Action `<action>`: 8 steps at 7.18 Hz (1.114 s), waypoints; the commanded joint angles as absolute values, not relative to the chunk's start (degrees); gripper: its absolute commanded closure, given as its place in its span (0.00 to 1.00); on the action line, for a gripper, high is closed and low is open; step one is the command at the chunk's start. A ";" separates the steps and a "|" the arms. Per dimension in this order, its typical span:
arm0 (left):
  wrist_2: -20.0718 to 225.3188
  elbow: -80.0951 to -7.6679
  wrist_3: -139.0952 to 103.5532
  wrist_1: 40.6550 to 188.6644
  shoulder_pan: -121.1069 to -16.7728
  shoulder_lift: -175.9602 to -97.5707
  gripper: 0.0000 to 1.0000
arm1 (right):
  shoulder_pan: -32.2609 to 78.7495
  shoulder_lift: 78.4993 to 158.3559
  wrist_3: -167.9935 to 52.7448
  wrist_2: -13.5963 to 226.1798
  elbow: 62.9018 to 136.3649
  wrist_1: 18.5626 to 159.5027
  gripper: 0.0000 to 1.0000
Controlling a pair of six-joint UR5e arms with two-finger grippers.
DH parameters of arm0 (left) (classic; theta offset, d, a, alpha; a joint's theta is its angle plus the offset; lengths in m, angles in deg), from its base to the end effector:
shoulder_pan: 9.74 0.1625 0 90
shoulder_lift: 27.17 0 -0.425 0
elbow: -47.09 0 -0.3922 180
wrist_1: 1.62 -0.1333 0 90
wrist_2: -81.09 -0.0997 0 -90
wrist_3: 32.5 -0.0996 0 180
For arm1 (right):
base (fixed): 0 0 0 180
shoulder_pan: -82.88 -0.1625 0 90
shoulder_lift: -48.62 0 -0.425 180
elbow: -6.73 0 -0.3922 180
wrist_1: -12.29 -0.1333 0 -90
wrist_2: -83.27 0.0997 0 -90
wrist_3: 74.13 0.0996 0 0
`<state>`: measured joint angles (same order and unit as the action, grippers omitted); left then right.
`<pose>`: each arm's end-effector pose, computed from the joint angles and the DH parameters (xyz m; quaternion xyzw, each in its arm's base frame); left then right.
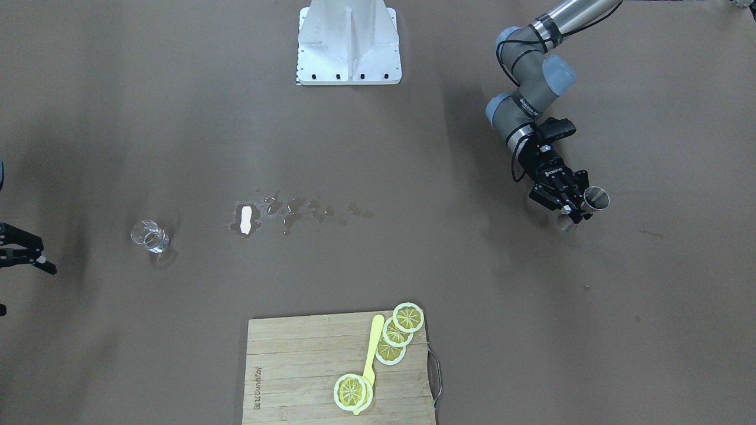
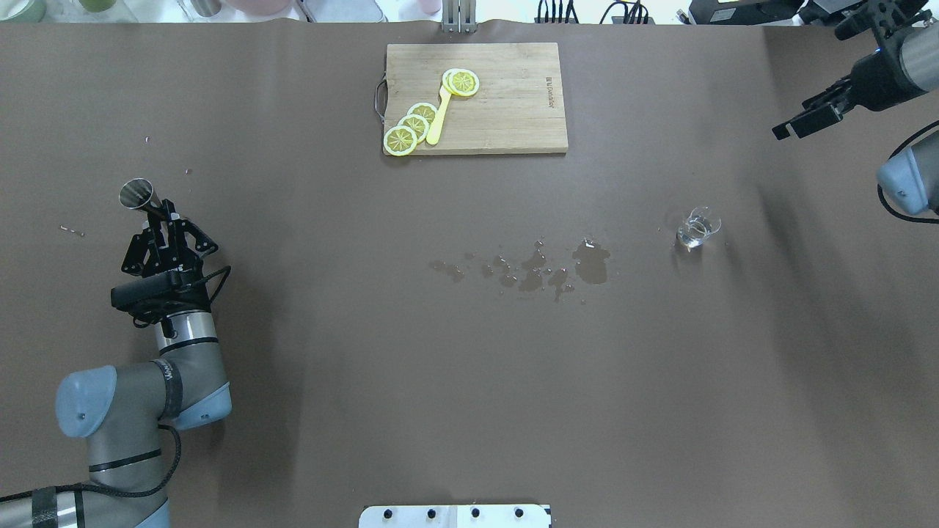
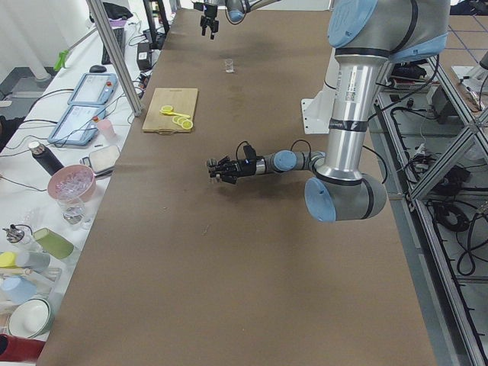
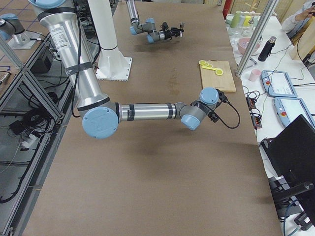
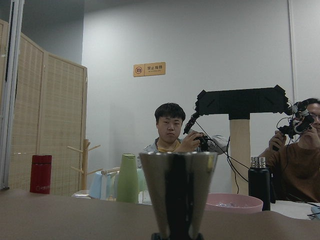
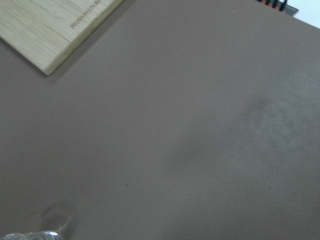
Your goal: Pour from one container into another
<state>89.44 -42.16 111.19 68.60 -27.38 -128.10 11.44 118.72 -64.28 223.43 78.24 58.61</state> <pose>0.4658 -0.3914 0.5414 0.6391 0.1414 -0.3952 0.6445 -0.1538 -0.6365 0.5269 0.2406 -0.4647 -0.2256 0.8217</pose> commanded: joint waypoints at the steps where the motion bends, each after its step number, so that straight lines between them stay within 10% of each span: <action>1: 89.44 -41.95 111.20 68.52 -27.24 -128.16 1.00 | 8.71 120.15 -64.37 223.89 82.54 76.95 0.00; 8: 89.44 -42.12 111.20 68.17 -26.09 -128.16 1.00 | 0.18 133.95 -65.25 217.48 86.62 93.06 0.00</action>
